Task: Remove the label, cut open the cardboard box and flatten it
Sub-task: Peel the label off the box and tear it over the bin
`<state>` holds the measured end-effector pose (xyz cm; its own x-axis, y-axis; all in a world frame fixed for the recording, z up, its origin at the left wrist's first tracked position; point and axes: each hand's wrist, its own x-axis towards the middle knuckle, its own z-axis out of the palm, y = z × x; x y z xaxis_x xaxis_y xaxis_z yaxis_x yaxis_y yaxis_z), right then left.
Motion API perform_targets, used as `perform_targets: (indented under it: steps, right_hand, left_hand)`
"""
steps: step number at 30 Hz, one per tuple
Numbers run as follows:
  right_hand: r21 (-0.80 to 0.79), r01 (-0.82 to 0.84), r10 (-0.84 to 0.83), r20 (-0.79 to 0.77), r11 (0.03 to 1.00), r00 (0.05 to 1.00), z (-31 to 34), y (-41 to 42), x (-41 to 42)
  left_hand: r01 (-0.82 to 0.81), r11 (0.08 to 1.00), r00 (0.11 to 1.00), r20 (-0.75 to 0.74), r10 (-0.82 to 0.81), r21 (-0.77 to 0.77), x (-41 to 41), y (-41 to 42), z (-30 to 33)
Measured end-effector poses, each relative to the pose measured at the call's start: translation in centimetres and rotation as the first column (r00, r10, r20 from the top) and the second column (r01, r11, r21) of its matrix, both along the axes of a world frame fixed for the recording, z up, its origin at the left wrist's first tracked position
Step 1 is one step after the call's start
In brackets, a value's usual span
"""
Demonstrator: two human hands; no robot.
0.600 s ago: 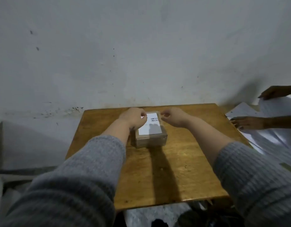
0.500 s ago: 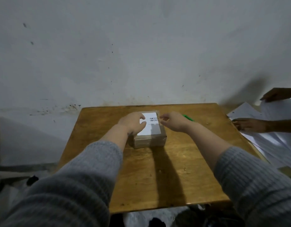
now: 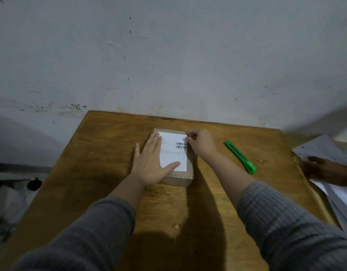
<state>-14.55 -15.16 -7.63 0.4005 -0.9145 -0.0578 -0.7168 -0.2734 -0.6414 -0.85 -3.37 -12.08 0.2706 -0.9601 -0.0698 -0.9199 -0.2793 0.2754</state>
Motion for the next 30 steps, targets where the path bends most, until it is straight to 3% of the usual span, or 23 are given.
perform_targets:
  steps: [7,16,24,27,30]
  right_hand:
    - [0.038,0.103,-0.104,0.031,0.994,0.994,-1.0,-1.6,1.3]
    - [0.029,0.048,-0.045,-0.109,0.998,0.993,-0.2,-1.3,2.4]
    - [0.155,0.090,-0.109,0.115,0.984,0.987,1.8,-0.9,1.4]
    - [0.106,-0.005,-0.008,0.122,0.994,0.993,1.5,-0.6,1.1]
    - [0.081,-0.113,0.112,0.017,0.990,0.994,1.1,0.0,1.1]
  left_hand:
    - [-0.030,1.000,0.999,0.021,0.030,-0.009,-0.3,-0.3,-0.5]
    - [-0.031,0.999,0.999,0.022,0.031,-0.013,-0.2,-0.2,-0.4]
    - [-0.030,0.999,0.999,-0.028,0.029,-0.042,-0.4,0.1,-0.1]
    - [-0.038,0.997,0.998,-0.056,0.035,-0.063,-0.3,0.3,-0.1]
    - [-0.042,0.997,0.996,-0.076,0.037,-0.067,-0.4,0.2,-0.1]
